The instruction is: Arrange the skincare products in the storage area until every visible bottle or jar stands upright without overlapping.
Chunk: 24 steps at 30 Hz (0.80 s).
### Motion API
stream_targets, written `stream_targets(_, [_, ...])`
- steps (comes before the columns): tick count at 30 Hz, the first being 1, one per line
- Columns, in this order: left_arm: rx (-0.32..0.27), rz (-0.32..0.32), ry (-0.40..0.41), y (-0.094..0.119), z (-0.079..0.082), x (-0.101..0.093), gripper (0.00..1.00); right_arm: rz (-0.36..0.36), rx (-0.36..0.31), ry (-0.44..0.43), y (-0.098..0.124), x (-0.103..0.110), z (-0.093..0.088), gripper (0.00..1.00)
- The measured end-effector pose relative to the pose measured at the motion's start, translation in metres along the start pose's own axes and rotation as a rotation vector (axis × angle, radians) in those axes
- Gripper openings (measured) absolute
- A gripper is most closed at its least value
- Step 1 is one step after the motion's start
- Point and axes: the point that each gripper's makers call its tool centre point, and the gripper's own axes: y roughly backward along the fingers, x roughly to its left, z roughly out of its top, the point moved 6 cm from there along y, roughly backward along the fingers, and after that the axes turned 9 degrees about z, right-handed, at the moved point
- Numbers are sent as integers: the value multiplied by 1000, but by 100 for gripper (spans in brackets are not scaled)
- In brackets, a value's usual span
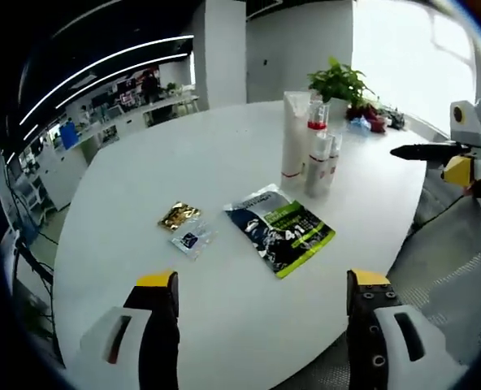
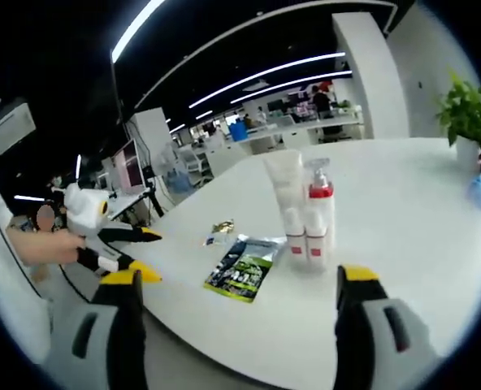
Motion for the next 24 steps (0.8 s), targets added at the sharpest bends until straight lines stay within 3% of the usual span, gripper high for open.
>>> stream_targets(11, [-34, 64, 63, 28, -6, 5, 97, -25, -10, 10, 3, -1, -1, 100])
stream_targets(16, [-33, 92, 77, 33, -9, 8, 97, -15, -32, 21, 3, -1, -2, 100])
stream_targets(24, [-38, 107, 83, 33, -7, 9, 97, -12, -12, 43, 2, -1, -2, 100])
